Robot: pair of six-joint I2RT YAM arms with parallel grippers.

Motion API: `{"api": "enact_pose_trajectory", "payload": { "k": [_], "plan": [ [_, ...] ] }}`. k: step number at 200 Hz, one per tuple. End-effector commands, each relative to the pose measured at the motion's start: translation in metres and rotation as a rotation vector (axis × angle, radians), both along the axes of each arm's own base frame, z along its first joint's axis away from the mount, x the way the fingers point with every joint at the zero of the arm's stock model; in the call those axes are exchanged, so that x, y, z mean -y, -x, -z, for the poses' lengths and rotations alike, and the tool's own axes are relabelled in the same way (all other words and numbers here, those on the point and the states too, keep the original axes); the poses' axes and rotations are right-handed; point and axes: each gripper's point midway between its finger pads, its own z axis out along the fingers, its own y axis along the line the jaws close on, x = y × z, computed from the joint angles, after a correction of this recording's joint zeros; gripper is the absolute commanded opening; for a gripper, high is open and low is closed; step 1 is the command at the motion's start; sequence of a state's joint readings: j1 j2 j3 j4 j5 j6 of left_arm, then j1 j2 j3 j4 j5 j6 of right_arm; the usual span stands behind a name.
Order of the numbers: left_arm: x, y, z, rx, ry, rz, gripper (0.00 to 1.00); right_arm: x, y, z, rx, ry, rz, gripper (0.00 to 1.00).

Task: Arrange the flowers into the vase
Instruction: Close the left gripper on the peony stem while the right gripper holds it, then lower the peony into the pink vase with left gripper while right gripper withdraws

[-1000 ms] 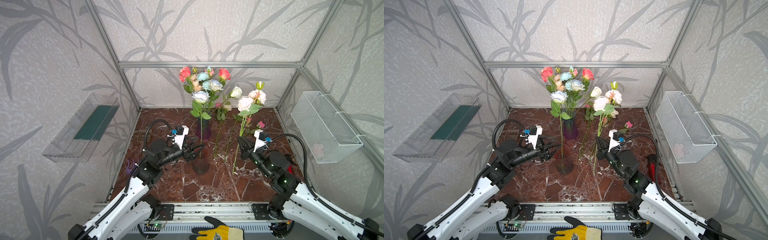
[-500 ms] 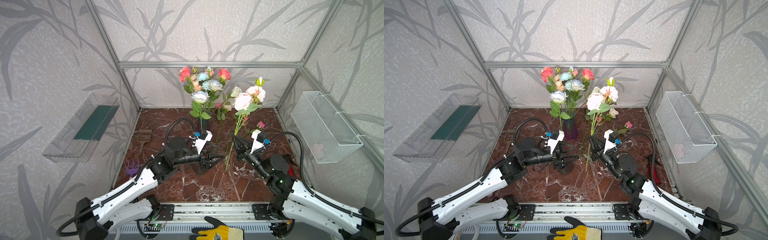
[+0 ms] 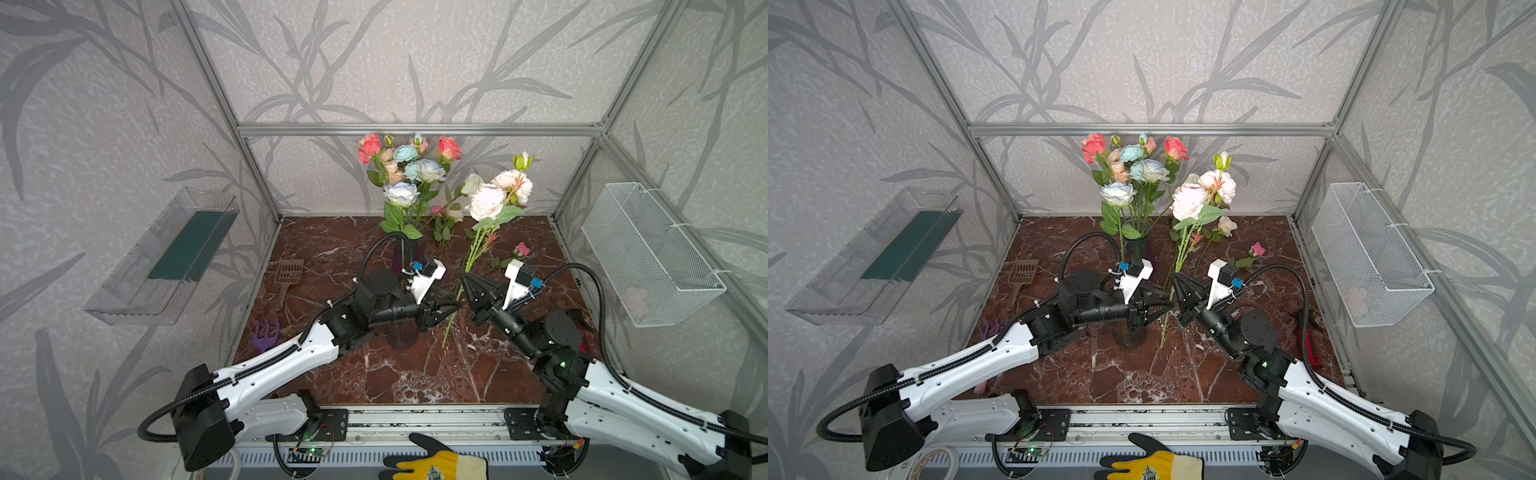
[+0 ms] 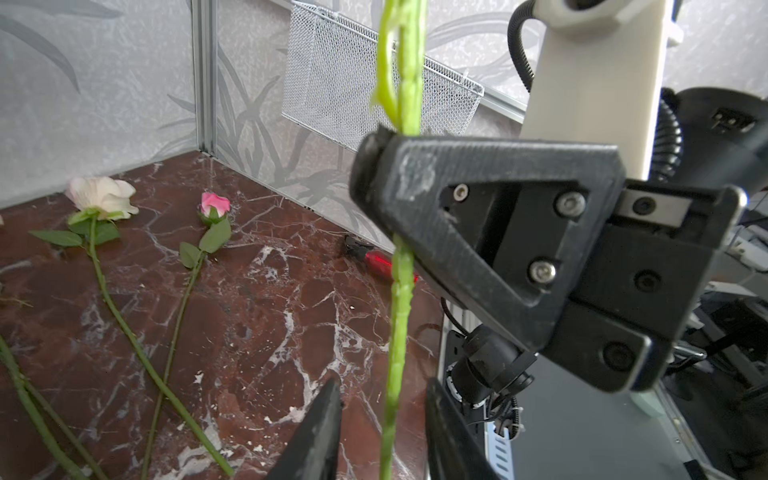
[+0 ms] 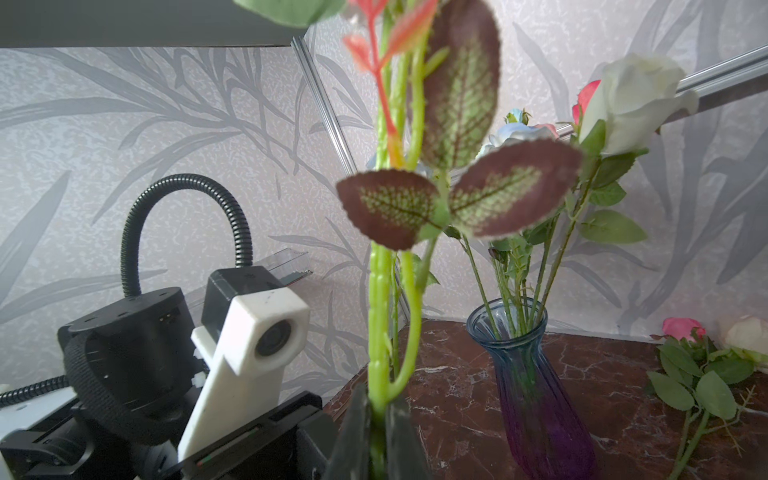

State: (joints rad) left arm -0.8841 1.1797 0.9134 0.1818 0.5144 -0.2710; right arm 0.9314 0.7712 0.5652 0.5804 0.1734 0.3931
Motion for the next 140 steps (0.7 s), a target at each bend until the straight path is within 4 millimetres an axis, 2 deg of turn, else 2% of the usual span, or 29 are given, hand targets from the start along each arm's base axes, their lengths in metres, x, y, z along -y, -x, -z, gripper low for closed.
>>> {"api": "enact_pose_trajectory", "payload": {
  "k": [1,19,36,67,87,107,117,140],
  "plan": [
    [0.004,-0.003,-0.023,0.072,0.040,-0.007,0.26,-0.001,0.007,-0.019,0.021,-0.068,-0.038,0.00],
    [0.006,-0.004,-0.022,0.076,0.029,-0.003,0.08,-0.006,0.007,-0.013,-0.008,-0.078,-0.061,0.00],
    [0.007,-0.003,-0.025,0.085,0.031,0.002,0.00,-0.009,0.007,-0.010,-0.018,-0.082,-0.073,0.00],
    [0.002,-0.001,-0.033,0.106,0.042,-0.010,0.00,-0.005,0.010,-0.013,-0.010,-0.082,-0.070,0.00],
    [-0.004,0.002,-0.041,0.123,0.055,-0.025,0.00,0.000,0.013,-0.016,0.000,-0.079,-0.066,0.20],
    [-0.013,0.004,-0.049,0.152,0.064,-0.048,0.00,0.007,0.014,-0.018,0.007,-0.075,-0.044,0.33],
    [-0.016,0.005,-0.051,0.163,0.060,-0.053,0.00,0.011,0.015,-0.018,0.011,-0.072,-0.031,0.37],
    [-0.025,0.011,-0.061,0.191,0.058,-0.058,0.00,0.021,0.016,-0.019,0.025,-0.069,0.001,0.39]
  ]
}}
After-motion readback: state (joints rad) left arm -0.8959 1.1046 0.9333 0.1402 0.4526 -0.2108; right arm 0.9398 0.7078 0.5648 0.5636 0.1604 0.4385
